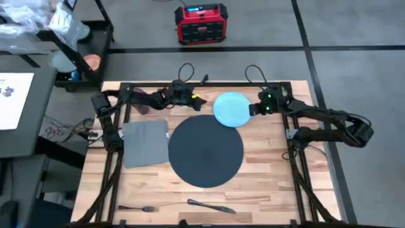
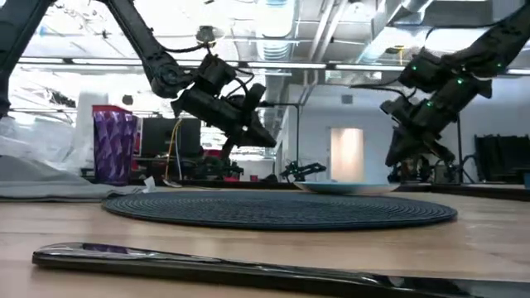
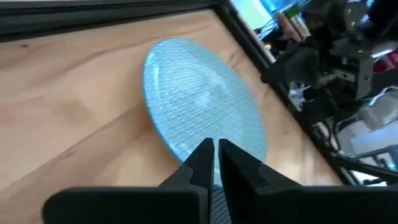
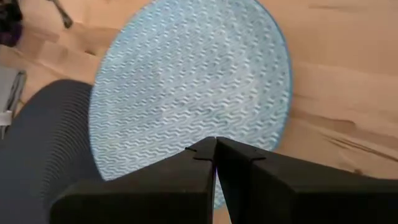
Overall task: Set table place
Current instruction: Put the blue patterned plate on the dark blue table mat
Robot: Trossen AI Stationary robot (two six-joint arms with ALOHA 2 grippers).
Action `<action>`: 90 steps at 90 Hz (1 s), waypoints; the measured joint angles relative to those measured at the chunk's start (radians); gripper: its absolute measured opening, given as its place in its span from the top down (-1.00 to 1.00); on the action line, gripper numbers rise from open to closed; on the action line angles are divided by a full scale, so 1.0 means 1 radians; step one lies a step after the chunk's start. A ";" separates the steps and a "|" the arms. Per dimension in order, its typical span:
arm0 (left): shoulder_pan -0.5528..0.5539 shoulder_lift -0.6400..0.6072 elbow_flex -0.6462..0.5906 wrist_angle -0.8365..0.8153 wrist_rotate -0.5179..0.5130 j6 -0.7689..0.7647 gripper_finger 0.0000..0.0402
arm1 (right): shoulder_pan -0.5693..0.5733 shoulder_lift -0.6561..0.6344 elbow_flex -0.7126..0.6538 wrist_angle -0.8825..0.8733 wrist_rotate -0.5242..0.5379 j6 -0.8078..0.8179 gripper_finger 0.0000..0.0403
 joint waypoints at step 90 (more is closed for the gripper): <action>0.041 0.154 0.308 -0.222 0.243 -0.159 0.30 | -0.139 -0.116 -0.059 -0.004 -0.130 0.097 0.67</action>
